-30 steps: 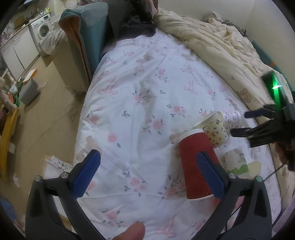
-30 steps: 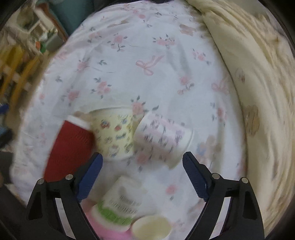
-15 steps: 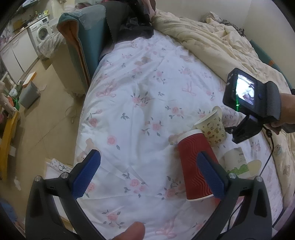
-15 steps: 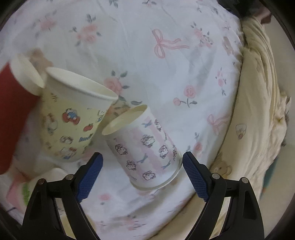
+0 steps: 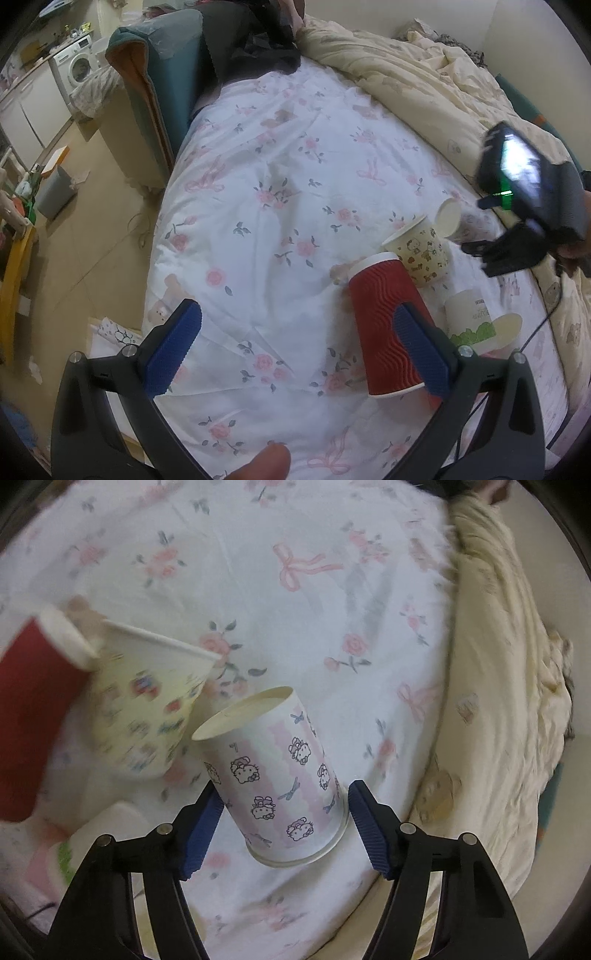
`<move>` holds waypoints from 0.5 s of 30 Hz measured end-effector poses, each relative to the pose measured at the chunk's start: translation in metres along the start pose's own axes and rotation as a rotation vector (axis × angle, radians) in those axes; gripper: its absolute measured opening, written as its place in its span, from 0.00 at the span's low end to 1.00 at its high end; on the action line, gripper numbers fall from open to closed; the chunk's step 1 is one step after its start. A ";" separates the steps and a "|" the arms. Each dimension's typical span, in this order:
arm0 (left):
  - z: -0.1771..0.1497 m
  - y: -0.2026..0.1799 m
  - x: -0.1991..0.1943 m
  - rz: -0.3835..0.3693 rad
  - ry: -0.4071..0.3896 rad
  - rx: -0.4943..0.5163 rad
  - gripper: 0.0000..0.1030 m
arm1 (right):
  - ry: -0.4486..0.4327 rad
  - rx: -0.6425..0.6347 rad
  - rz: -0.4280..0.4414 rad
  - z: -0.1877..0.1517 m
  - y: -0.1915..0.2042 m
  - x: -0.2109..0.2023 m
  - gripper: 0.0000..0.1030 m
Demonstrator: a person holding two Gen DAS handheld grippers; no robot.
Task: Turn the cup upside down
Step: 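Close the right tool around the Hello Kitty cup's body, then lift the cup with the right tool, lower it onto the bed, open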
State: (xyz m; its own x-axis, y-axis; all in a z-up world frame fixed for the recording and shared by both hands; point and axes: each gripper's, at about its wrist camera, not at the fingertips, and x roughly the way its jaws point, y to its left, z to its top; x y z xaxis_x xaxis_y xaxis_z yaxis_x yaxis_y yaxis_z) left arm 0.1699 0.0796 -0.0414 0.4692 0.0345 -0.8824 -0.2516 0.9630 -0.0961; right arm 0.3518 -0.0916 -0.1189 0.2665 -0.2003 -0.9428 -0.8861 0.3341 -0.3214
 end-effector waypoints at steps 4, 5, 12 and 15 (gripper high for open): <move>-0.002 -0.004 -0.007 -0.001 -0.021 0.018 1.00 | -0.077 0.145 0.034 -0.040 -0.001 -0.041 0.70; -0.004 -0.006 -0.011 0.002 -0.036 0.027 1.00 | -0.090 0.173 0.038 -0.049 0.000 -0.049 0.70; -0.019 -0.010 -0.034 0.015 -0.088 0.042 1.00 | -0.172 0.372 0.114 -0.112 0.040 -0.105 0.70; -0.031 -0.014 -0.042 0.014 -0.095 0.057 1.00 | -0.204 0.449 0.161 -0.140 0.061 -0.123 0.70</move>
State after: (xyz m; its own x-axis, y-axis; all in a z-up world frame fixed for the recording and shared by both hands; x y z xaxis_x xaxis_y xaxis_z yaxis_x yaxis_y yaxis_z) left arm 0.1274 0.0566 -0.0174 0.5447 0.0709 -0.8356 -0.2117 0.9758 -0.0552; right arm 0.2118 -0.1759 -0.0103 0.2483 0.0544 -0.9671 -0.6839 0.7169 -0.1353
